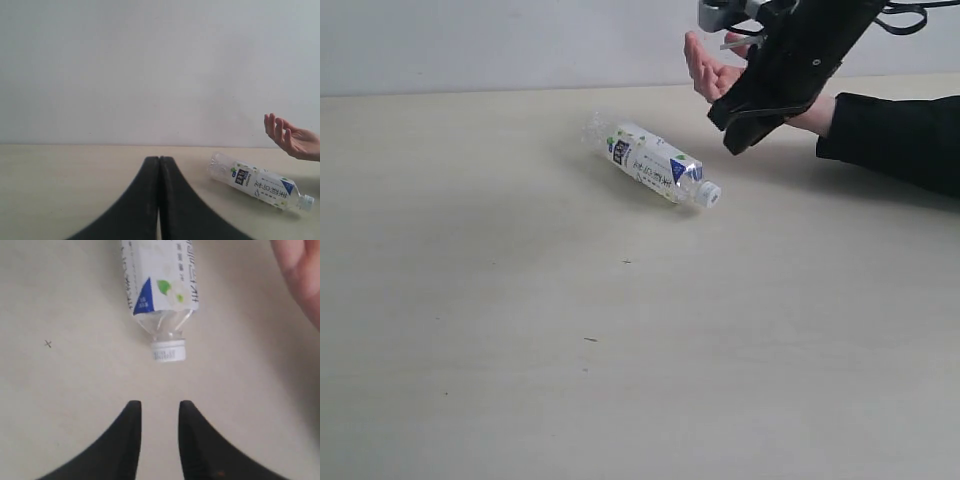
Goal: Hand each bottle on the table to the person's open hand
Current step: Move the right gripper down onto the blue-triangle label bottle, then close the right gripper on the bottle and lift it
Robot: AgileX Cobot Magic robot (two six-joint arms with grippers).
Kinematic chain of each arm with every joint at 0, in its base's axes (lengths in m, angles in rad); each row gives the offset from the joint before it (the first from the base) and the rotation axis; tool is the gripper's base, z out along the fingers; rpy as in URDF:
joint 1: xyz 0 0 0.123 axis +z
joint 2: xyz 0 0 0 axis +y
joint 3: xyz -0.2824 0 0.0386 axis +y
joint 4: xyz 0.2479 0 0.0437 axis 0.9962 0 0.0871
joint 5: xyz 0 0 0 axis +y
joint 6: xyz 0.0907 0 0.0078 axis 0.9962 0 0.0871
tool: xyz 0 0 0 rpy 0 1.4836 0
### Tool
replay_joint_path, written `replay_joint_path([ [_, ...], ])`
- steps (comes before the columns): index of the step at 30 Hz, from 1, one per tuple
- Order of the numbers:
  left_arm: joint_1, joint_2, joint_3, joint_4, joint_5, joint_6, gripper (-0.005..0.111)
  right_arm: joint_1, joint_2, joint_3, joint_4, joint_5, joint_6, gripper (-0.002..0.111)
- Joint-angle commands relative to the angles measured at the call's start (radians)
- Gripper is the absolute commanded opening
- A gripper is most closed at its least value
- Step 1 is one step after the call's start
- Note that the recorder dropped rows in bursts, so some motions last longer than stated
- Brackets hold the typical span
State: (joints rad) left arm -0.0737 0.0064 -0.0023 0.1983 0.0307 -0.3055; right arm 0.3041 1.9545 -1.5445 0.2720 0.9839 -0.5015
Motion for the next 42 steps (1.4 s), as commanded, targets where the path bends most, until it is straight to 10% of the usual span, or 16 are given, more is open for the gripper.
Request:
replay_joint_path([
  [1, 0.002, -0.006, 0.002, -0.004, -0.002, 0.004, 0.000, 0.069, 0.000, -0.008, 0.005, -0.091, -0.039, 0.043],
  [9, 0.002, -0.006, 0.002, -0.004, -0.002, 0.004, 0.000, 0.174, 0.067, -0.008, -0.029, -0.225, -0.049, 0.064],
  [34, 0.002, -0.006, 0.002, -0.004, -0.002, 0.004, 0.000, 0.179, 0.270, -0.008, -0.265, -0.531, 0.111, 0.078],
  [42, 0.002, -0.006, 0.002, -0.004, -0.002, 0.004, 0.000, 0.179, 0.287, -0.008, -0.260, -0.525, 0.111, 0.051],
])
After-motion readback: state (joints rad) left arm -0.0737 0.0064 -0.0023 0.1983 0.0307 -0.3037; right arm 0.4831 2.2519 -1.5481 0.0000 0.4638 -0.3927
